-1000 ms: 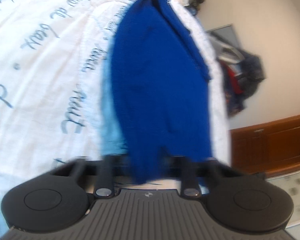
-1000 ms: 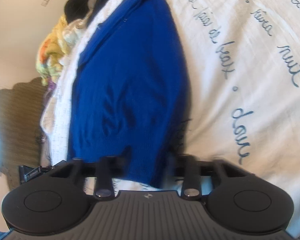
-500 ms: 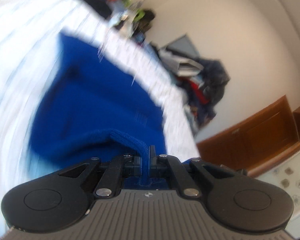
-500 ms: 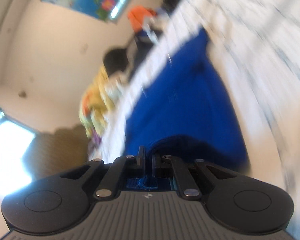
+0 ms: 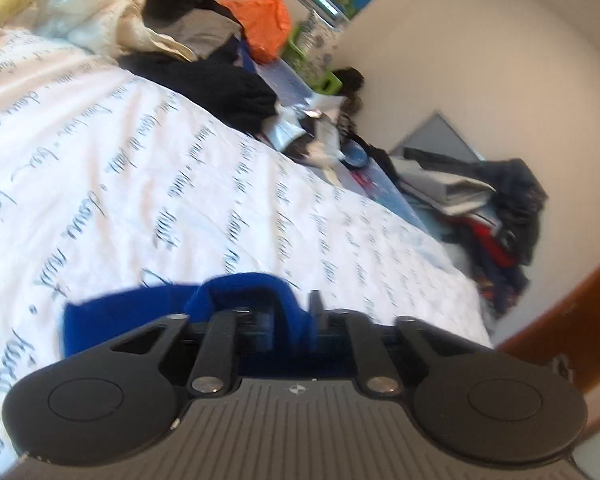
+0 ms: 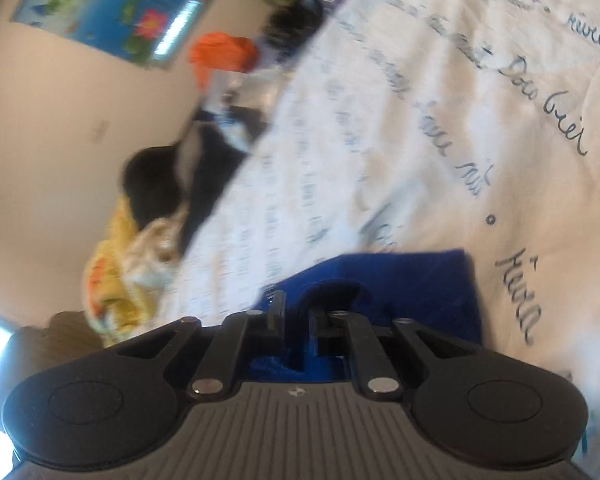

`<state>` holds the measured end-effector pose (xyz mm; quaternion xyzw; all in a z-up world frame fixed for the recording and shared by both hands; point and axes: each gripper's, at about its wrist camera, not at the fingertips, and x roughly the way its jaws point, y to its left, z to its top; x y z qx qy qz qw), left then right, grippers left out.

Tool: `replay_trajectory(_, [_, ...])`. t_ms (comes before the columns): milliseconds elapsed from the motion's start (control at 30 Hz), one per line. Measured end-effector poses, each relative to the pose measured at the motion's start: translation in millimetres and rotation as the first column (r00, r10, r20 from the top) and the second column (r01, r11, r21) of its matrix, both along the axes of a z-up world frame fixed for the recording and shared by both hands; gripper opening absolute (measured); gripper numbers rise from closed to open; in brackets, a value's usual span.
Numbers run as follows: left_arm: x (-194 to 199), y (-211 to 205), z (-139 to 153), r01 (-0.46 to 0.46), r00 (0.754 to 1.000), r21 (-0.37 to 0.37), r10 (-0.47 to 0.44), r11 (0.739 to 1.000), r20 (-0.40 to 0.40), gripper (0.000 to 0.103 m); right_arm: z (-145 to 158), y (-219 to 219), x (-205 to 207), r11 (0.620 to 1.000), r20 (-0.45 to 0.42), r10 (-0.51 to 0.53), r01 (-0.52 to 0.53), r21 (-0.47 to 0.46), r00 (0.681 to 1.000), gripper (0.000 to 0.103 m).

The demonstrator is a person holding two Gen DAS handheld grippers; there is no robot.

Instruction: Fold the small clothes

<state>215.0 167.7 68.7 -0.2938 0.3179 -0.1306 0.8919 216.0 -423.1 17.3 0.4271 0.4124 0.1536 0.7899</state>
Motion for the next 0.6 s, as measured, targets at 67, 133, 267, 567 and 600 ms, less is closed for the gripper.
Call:
replay_trajectory(67, [-12.3, 10.0, 4.3, -0.079, 0.995, -0.001, 0.079, 0.997, 0.059, 0.093, 5.6, 1.5, -8.4, 1.000, 0.003, -0.006, 0.007, -0.010, 1.000, 0.020])
replay_trajectory(133, [-43.4, 20.1, 17.0, -0.144, 0.981, -0.004, 0.144, 0.990, 0.130, 0.103, 26.5, 1.1, -33.5, 0.999, 0.082, -0.009, 0.012, -0.042, 0.997, 0.030])
replay_trajectory(267, [-129.3, 34.2, 23.7, -0.108, 0.986, -0.037, 0.112, 0.993, 0.127, 0.103, 63.0, -18.5, -130.4, 0.992, 0.285, -0.031, 0.065, -0.111, 0.958, 0.103])
replay_trajectory(567, [-208.8, 36.6, -40.6, -0.086, 0.991, -0.148, 0.070, 0.985, -0.112, 0.098, 21.8, -20.3, -224.1, 0.975, 0.045, 0.064, -0.053, -0.218, 0.997, 0.103])
replay_trajectory(600, [-206.0, 36.8, -47.5, -0.085, 0.990, -0.198, 0.061, 0.977, -0.127, 0.097, 18.9, -17.4, -223.0, 0.983, 0.034, 0.077, -0.070, -0.171, 0.996, 0.103])
